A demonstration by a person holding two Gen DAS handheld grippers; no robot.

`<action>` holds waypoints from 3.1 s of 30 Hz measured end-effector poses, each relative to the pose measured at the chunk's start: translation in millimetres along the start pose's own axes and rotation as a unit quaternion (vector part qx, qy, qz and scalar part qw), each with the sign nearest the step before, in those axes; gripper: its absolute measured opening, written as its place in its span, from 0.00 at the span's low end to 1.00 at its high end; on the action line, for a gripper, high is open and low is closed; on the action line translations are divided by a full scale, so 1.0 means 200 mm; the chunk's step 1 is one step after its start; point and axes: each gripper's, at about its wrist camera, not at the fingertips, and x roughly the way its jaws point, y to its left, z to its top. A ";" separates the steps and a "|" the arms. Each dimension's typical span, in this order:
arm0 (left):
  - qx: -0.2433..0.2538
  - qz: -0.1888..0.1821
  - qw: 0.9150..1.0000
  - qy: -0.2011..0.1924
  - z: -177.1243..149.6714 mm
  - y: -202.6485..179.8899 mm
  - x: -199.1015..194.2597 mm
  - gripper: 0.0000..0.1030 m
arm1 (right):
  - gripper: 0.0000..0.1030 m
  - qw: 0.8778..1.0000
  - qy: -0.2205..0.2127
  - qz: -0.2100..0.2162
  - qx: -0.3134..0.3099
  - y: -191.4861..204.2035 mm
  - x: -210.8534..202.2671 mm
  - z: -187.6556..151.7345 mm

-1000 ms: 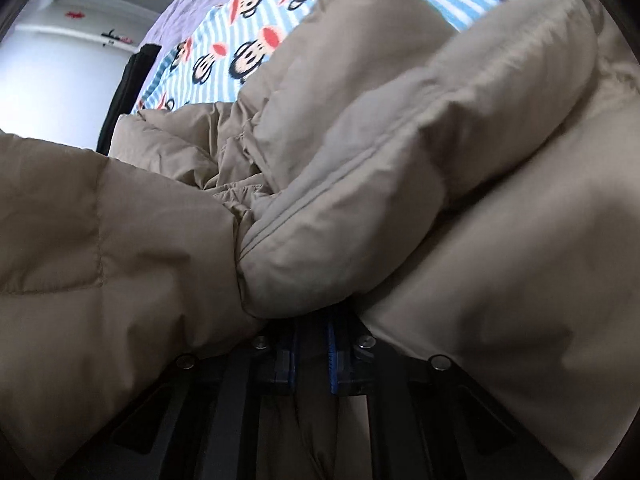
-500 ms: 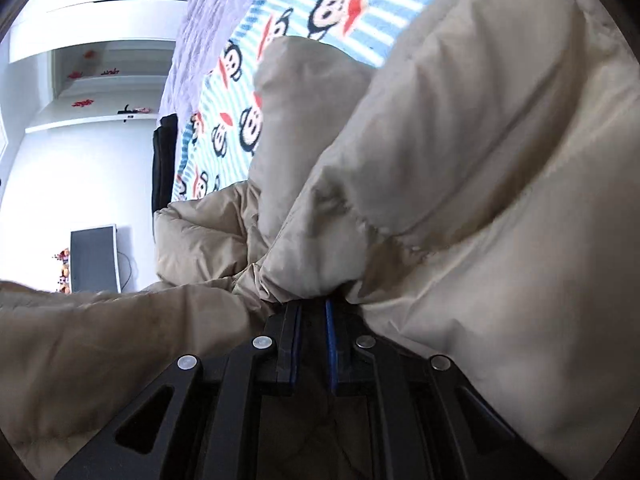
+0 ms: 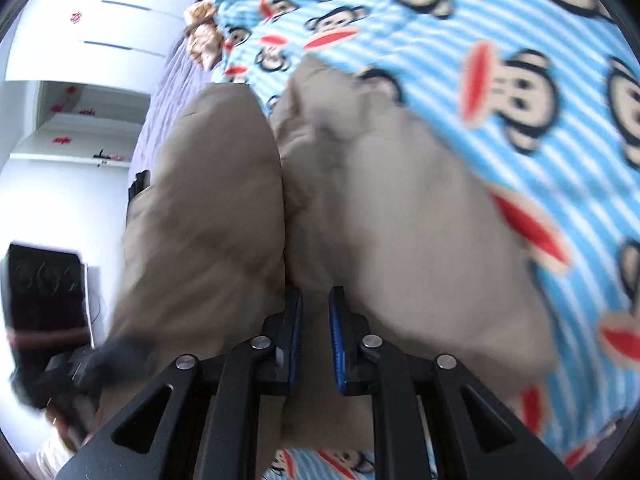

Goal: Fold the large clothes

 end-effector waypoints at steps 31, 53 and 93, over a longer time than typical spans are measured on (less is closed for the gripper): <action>0.027 0.322 0.924 -0.203 0.07 0.30 -0.26 0.67 | 0.17 0.982 -0.056 -0.149 -0.105 0.14 -0.22 -0.11; 0.051 0.352 0.917 -0.181 0.18 0.13 0.04 0.70 | 0.25 0.983 -0.103 -0.108 -0.111 0.03 -0.60 0.02; -0.094 0.349 0.918 -0.166 -0.61 0.14 -0.31 1.00 | 0.41 0.960 0.113 -0.164 -0.196 0.10 -0.01 -0.09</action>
